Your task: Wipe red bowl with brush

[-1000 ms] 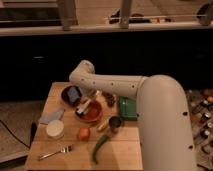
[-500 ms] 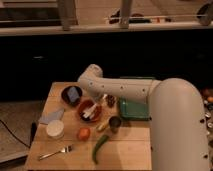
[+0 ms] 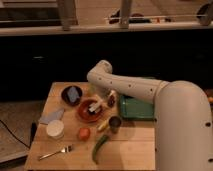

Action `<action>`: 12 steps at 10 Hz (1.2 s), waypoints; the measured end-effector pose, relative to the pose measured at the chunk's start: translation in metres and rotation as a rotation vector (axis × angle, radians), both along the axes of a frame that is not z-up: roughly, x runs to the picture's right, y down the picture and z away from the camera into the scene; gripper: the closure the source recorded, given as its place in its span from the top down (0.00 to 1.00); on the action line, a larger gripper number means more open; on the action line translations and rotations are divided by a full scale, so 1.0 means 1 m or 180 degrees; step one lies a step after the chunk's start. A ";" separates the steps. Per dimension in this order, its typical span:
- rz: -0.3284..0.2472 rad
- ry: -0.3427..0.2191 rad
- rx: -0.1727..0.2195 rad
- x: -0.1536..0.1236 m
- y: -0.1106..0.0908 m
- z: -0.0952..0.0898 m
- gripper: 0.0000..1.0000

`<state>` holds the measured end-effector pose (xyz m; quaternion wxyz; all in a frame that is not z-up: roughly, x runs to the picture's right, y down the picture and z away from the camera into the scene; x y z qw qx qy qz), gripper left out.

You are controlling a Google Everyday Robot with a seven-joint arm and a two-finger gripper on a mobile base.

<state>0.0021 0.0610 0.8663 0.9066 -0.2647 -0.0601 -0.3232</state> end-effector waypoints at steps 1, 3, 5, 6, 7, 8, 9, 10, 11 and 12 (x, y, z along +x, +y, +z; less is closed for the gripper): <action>-0.0011 -0.0008 0.0010 -0.004 -0.003 0.001 0.01; -0.0070 -0.0059 0.0033 -0.016 -0.008 0.000 0.01; -0.0151 -0.0145 0.0056 -0.033 -0.013 -0.002 0.01; -0.0154 -0.0143 0.0061 -0.030 -0.014 -0.002 0.01; -0.0155 -0.0143 0.0061 -0.030 -0.013 -0.002 0.01; -0.0166 -0.0180 0.0064 -0.035 -0.013 -0.003 0.01; -0.0160 -0.0232 0.0043 -0.036 -0.007 -0.009 0.01; -0.0151 -0.0259 0.0035 -0.036 -0.002 -0.014 0.01; -0.0137 -0.0295 0.0024 -0.035 0.002 -0.019 0.01; -0.0132 -0.0336 0.0025 -0.035 0.006 -0.026 0.01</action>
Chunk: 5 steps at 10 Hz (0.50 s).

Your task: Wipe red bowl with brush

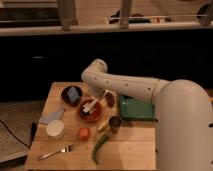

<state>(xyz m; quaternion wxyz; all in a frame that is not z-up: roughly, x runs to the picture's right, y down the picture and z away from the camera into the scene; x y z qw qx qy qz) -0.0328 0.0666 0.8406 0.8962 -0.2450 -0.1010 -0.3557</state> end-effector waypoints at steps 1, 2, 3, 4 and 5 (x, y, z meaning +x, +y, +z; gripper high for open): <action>-0.0007 -0.0028 -0.0002 -0.001 0.001 -0.004 0.01; -0.0019 -0.0065 -0.0006 -0.004 0.003 -0.008 0.01; -0.0035 -0.0107 -0.0014 -0.008 0.005 -0.011 0.01; -0.0059 -0.0157 -0.0021 -0.015 0.006 -0.015 0.01; -0.0075 -0.0185 -0.0022 -0.019 0.006 -0.017 0.01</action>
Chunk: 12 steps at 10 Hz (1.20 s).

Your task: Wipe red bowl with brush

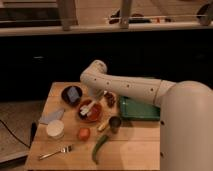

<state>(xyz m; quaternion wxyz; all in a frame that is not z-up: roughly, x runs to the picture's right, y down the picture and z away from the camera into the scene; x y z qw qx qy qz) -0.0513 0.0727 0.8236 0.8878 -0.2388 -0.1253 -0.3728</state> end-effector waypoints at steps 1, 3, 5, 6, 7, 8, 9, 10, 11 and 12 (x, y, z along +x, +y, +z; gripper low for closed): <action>-0.0017 -0.0031 -0.0002 -0.004 0.000 -0.002 0.01; -0.0082 -0.0077 0.0009 -0.017 -0.001 -0.004 0.01; -0.0152 -0.0106 0.0015 -0.024 -0.002 -0.006 0.01; -0.0158 -0.0100 0.0012 -0.024 -0.002 -0.007 0.01; -0.0158 -0.0093 0.0009 -0.023 -0.002 -0.007 0.01; -0.0157 -0.0094 0.0009 -0.023 -0.002 -0.007 0.01; -0.0159 -0.0098 0.0010 -0.024 -0.002 -0.007 0.01; -0.0158 -0.0099 0.0011 -0.024 -0.002 -0.007 0.01; -0.0156 -0.0099 0.0012 -0.023 -0.002 -0.007 0.01; -0.0155 -0.0101 0.0013 -0.024 -0.002 -0.007 0.01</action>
